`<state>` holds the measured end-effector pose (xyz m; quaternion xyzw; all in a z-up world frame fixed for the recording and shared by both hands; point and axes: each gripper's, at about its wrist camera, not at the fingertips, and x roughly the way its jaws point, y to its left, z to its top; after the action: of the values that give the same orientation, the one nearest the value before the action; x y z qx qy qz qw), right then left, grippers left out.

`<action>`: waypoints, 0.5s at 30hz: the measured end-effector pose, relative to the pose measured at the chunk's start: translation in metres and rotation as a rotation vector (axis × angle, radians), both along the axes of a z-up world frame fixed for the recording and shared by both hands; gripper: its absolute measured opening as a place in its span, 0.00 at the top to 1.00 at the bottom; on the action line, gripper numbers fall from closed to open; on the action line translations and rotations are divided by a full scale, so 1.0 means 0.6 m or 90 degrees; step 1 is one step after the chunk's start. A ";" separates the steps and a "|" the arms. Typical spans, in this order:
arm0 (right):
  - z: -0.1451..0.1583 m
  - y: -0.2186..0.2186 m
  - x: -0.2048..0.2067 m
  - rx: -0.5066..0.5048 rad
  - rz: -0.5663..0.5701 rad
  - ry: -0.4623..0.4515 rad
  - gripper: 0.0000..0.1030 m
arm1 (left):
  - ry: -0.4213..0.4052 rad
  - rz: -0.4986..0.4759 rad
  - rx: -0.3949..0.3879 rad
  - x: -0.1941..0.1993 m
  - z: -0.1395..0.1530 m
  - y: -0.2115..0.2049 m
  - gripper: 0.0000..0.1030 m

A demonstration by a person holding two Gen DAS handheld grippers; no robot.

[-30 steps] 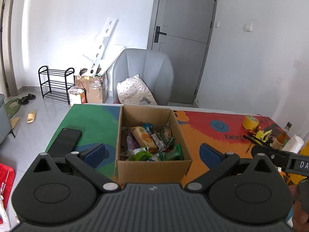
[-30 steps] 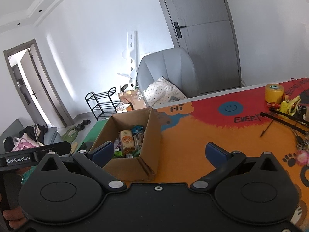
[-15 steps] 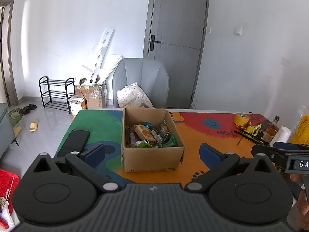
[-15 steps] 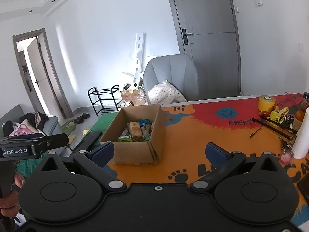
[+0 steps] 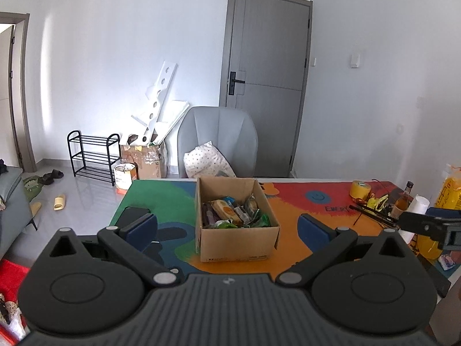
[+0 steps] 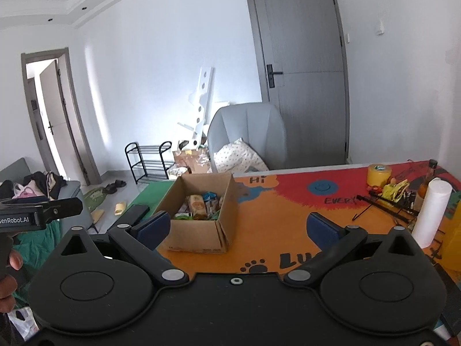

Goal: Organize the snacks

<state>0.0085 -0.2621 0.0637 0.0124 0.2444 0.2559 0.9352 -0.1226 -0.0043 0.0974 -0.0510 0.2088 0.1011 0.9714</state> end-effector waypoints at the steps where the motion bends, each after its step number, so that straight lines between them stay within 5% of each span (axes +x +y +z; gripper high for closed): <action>1: 0.001 -0.003 -0.001 0.003 -0.001 0.001 0.00 | -0.002 -0.002 0.003 -0.002 0.001 -0.001 0.00; 15: 0.006 -0.010 -0.011 0.011 0.002 -0.003 0.00 | -0.010 -0.010 0.009 -0.019 0.004 -0.003 0.00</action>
<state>0.0021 -0.2683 0.0671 0.0196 0.2401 0.2598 0.9351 -0.1341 -0.0060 0.1001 -0.0434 0.2009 0.0943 0.9741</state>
